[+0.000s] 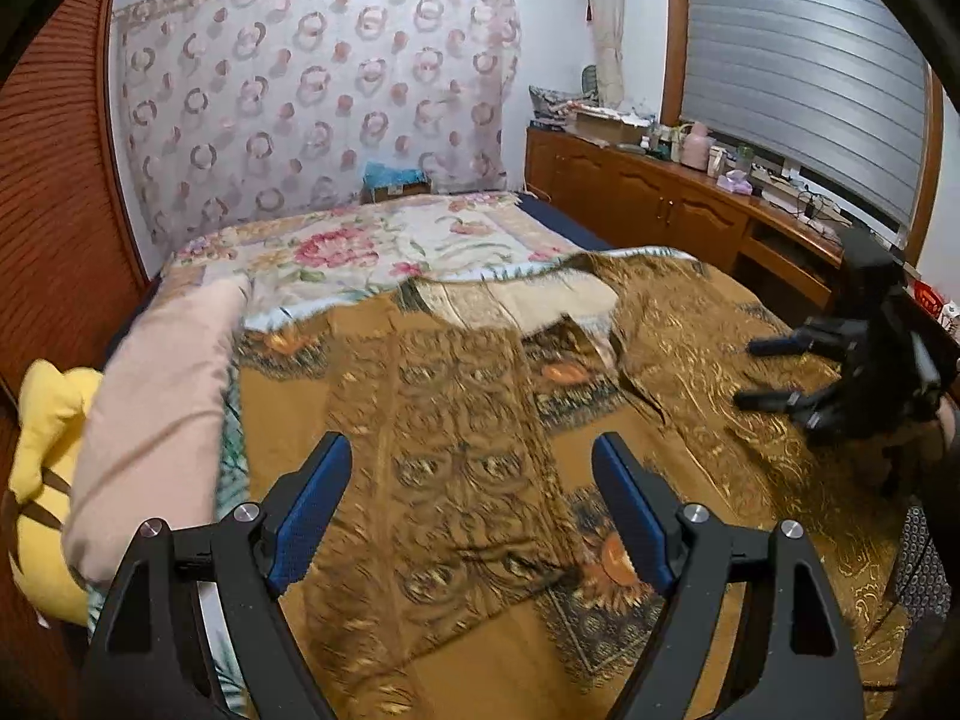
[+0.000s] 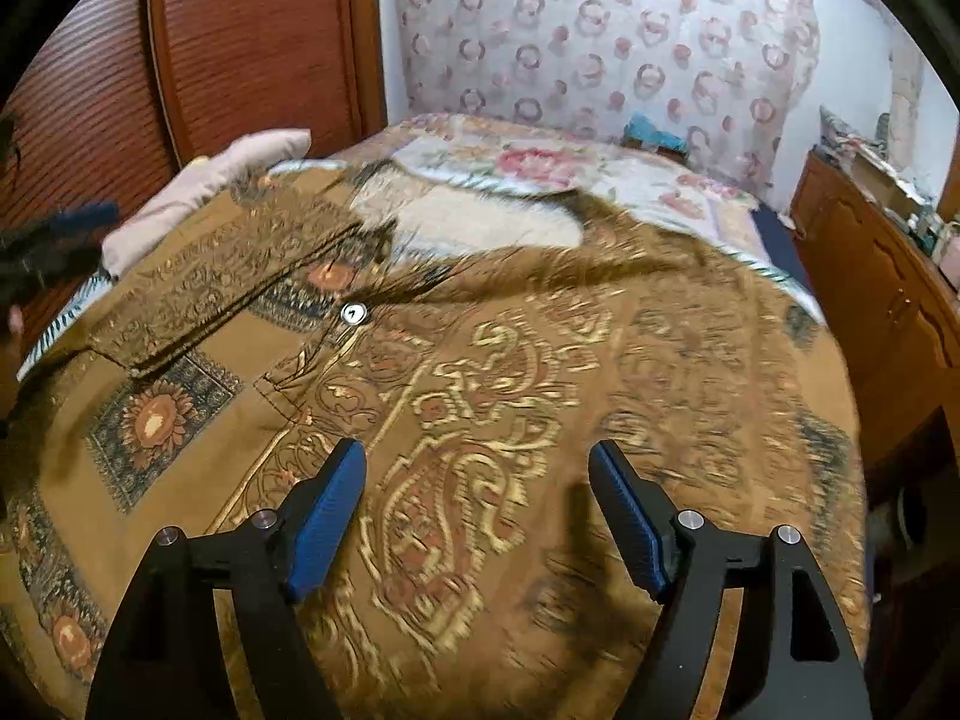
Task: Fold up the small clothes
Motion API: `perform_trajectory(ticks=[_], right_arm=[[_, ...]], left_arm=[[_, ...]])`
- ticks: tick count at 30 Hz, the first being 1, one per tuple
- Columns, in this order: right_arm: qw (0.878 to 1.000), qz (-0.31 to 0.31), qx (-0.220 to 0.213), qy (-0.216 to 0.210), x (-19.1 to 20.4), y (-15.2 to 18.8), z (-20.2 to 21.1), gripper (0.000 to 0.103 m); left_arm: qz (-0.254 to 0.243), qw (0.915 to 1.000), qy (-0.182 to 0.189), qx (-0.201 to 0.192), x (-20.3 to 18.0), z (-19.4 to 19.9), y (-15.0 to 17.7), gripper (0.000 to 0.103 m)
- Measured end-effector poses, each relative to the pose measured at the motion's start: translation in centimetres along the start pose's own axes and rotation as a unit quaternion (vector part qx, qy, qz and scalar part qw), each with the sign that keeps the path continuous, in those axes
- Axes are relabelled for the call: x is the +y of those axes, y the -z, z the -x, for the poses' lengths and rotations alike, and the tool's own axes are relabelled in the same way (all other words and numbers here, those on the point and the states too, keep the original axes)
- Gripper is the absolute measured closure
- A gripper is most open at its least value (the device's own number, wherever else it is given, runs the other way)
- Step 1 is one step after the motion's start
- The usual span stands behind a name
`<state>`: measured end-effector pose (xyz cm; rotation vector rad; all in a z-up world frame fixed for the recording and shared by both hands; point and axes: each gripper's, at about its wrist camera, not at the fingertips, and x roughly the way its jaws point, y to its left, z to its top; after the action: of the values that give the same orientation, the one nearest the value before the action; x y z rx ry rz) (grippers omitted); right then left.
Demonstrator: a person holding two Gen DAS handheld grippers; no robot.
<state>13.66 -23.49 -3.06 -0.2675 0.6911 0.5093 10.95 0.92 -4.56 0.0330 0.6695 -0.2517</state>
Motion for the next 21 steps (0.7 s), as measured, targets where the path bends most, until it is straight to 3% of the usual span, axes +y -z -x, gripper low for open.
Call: perform_trajectory(ticks=[10, 17, 21], right_arm=[[0.995, -0.066, -0.036, 0.060, -7.0, 4.4, 7.5, 0.027], [0.988, -0.122, -0.023, 0.090, -11.9, 8.5, 9.3, 0.034], [0.986, -0.145, -0.016, 0.080, -13.2, 9.8, 9.1, 0.045]], left_arm=[[-0.005, 0.9993, 0.013, 0.033, -2.4, -1.4, 1.7, 0.020], [-0.013, 0.9991, 0.022, 0.033, -4.4, -1.2, 1.5, 0.020], [-0.022, 0.9987, 0.029, 0.035, -5.6, -1.1, 1.3, 0.020]])
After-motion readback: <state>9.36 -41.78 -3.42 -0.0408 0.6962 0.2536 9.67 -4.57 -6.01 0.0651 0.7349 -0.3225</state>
